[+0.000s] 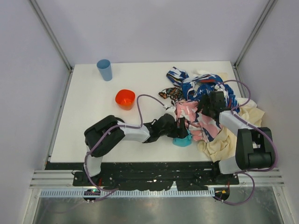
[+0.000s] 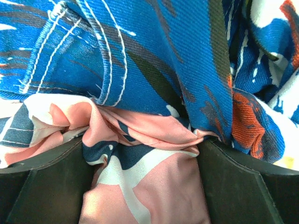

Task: Pick out a specific cloth from the pile

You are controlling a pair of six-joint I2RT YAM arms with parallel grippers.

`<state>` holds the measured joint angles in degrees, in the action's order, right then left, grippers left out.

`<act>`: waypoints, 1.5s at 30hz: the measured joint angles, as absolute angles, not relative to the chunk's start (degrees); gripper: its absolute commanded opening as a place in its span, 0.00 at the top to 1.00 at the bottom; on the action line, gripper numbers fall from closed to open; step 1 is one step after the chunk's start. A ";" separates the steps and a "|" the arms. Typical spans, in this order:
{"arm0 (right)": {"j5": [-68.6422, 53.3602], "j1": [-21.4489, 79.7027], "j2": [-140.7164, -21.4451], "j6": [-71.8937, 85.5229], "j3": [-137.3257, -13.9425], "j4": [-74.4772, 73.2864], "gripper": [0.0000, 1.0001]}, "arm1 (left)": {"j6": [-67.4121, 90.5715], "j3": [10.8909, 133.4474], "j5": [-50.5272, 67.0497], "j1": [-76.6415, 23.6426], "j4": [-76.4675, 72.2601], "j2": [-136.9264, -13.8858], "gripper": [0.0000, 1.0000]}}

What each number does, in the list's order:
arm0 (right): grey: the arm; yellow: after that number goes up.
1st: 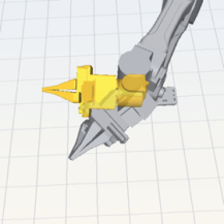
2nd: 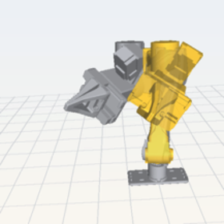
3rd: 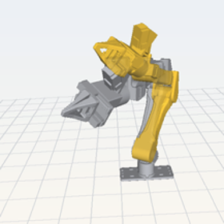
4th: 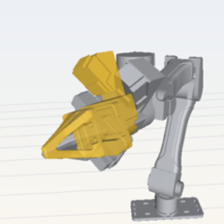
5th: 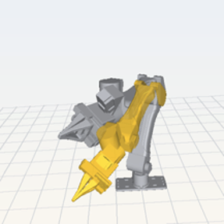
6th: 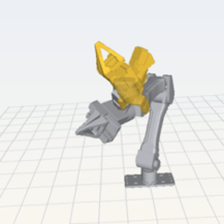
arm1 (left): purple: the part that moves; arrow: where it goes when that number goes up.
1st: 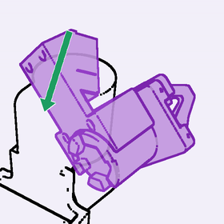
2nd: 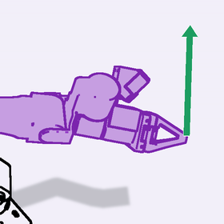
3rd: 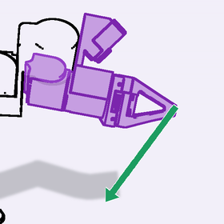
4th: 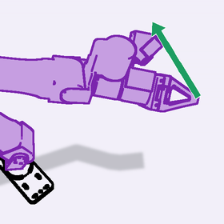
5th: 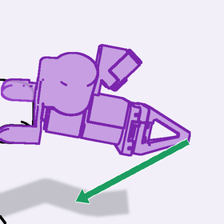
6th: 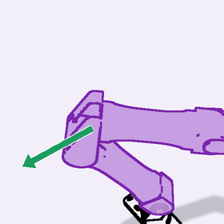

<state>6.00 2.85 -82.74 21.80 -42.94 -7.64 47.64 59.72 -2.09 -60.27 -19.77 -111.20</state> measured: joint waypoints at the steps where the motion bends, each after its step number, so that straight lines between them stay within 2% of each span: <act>1: 5.89 2.76 -82.74 21.80 -42.83 -7.46 0.16 | 47.81 60.05 -1.87 -60.27 -19.88 -111.59 0.39; 3: 5.80 2.74 -82.74 21.80 -42.74 -7.27 0.16 | 48.64 60.40 -0.84 -60.31 -20.80 -112.66 0.75; 4: 5.78 2.72 -82.74 21.80 -42.74 -7.27 0.16 | 48.97 60.73 -0.16 -60.36 -20.69 -113.06 1.00; 8: 5.17 2.35 -82.74 21.80 -42.68 -7.18 0.20 | 49.06 60.45 1.21 -60.75 -20.36 -113.45 1.00; 11: 4.14 1.63 -82.74 21.85 -42.46 -6.85 0.24 | 48.29 56.16 0.23 -60.77 -20.23 -109.14 1.00; 14: 3.42 1.26 -82.76 22.04 -42.41 -6.81 0.34 | 45.50 47.66 -4.16 -60.80 -17.26 -96.38 1.00; 16: 2.76 0.60 -82.94 22.26 -42.37 -6.79 0.43 | 42.59 44.71 -7.73 -60.77 -13.56 -86.15 1.00; 19: 2.00 -0.67 -83.72 22.96 -42.35 -6.55 0.50 | 37.41 43.55 -14.74 -60.77 -8.71 -68.93 1.00; 23: 1.54 -0.89 -84.66 23.55 -42.54 -6.11 0.46 | 31.94 42.85 -23.51 -60.80 -6.61 -51.90 1.00; 26: 1.52 -0.89 -84.68 23.90 -42.54 -6.00 0.47 | 29.08 41.15 -29.04 -60.73 -5.32 -44.77 1.00; 31: 1.50 -0.89 -84.77 23.97 -42.52 -6.00 0.49 | 22.96 42.24 -34.74 -60.62 -2.48 -41.80 1.00; 36: 1.48 -0.89 -84.77 23.99 -42.52 -6.00 0.47 | 15.44 51.83 -35.33 -60.62 0.80 -44.97 1.00; 38: 1.43 -0.89 -84.77 23.99 -42.52 -6.00 0.44 | 13.30 56.69 -33.89 -60.62 1.32 -46.22 1.00; 43: 0.91 -0.89 -84.73 23.90 -42.48 -5.76 0.28 | 9.72 67.20 -29.12 -60.62 1.34 -48.29 1.00; 45: -0.05 -0.86 -84.14 23.31 -41.98 -5.02 0.18 | 8.58 69.43 -28.12 -60.62 1.45 -48.49 1.00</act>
